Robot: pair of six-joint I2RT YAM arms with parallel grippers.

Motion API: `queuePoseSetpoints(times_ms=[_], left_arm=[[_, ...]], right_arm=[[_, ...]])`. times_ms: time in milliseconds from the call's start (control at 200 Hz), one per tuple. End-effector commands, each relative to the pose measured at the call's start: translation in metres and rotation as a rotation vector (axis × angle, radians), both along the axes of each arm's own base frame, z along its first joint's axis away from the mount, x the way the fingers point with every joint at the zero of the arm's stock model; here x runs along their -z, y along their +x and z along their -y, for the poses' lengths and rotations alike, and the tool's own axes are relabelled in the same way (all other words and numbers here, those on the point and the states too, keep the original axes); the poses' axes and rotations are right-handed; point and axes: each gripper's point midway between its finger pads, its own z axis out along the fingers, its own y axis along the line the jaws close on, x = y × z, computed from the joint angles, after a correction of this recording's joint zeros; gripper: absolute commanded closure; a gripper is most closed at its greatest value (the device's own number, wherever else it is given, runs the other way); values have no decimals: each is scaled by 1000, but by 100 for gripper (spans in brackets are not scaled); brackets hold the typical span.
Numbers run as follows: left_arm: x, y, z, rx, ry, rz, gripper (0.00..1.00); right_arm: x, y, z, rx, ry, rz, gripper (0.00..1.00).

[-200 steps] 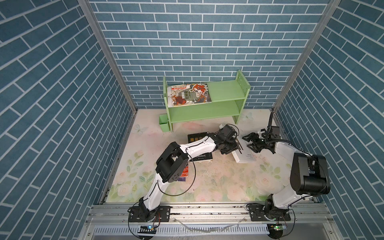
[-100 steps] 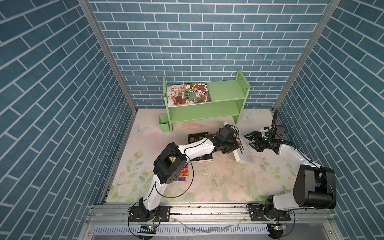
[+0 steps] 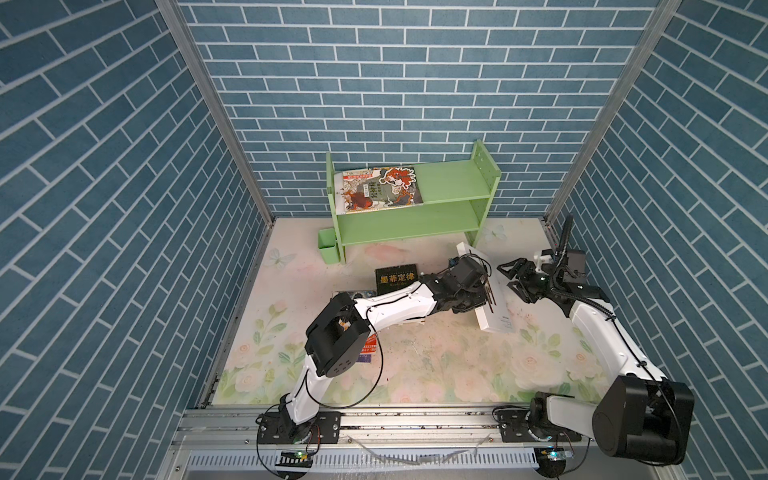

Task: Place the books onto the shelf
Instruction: 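Hold the white book upright between both grippers and lift it, then carry the white book with both grippers up toward the green shelf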

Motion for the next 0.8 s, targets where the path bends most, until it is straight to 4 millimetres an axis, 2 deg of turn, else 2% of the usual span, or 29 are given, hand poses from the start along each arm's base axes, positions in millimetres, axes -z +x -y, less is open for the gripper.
queuePoseSetpoints(times_ms=[0, 100, 265, 420, 560, 710, 795], left_arm=[[-30, 6, 0, 0, 2, 82, 91], [-48, 9, -6, 9, 30, 135, 91], [-100, 16, -20, 6, 43, 265, 91], [-149, 16, -29, 13, 4, 363, 91], [-178, 16, -40, 4, -5, 406, 91], [-219, 27, -64, -71, -23, 499, 90], [-245, 38, -86, -138, -40, 555, 90]], right_arm=[[-22, -3, 6, 54, 11, 14, 28], [-35, -8, 5, 59, 25, 34, 28], [-59, -18, 3, 74, 64, 101, 22], [-92, -19, -2, 85, 138, 194, 19], [-127, -23, 0, 120, 194, 301, 18], [-167, -31, 0, 135, 243, 399, 15], [-180, -33, -4, 117, 293, 426, 14]])
